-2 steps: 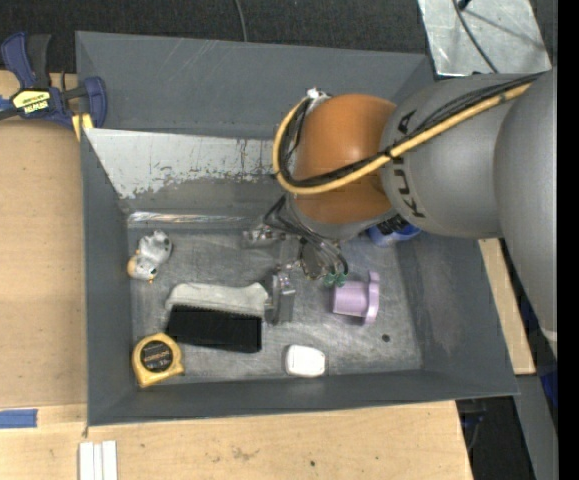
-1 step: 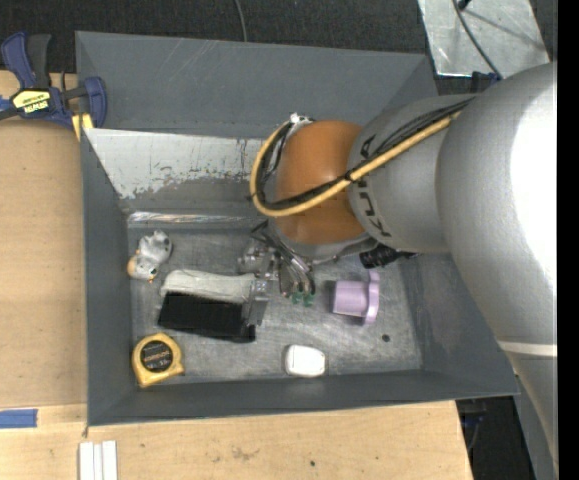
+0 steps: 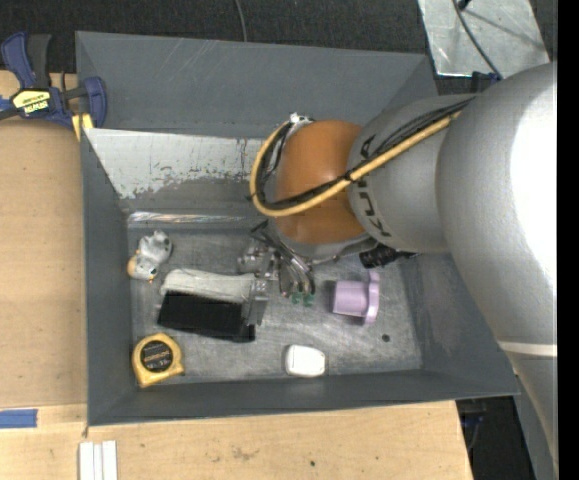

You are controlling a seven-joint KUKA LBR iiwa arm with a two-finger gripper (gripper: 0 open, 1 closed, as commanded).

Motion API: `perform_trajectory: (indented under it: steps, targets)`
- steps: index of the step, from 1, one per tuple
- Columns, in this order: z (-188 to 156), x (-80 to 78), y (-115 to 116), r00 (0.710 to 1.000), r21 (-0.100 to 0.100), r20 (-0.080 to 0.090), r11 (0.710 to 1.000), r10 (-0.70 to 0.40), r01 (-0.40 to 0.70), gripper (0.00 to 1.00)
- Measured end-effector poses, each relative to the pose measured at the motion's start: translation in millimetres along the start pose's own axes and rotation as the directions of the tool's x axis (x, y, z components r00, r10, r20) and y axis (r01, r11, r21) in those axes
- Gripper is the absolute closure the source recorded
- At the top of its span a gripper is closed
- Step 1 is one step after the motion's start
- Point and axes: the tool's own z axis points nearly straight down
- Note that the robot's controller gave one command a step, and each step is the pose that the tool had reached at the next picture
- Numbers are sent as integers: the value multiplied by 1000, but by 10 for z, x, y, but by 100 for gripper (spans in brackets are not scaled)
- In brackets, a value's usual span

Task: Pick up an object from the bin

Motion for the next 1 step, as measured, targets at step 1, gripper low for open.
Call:
perform_trajectory:
  steps: [1]
  targets:
    - [-394,-16,-47,1000,1,4,1000,6,-6,100]
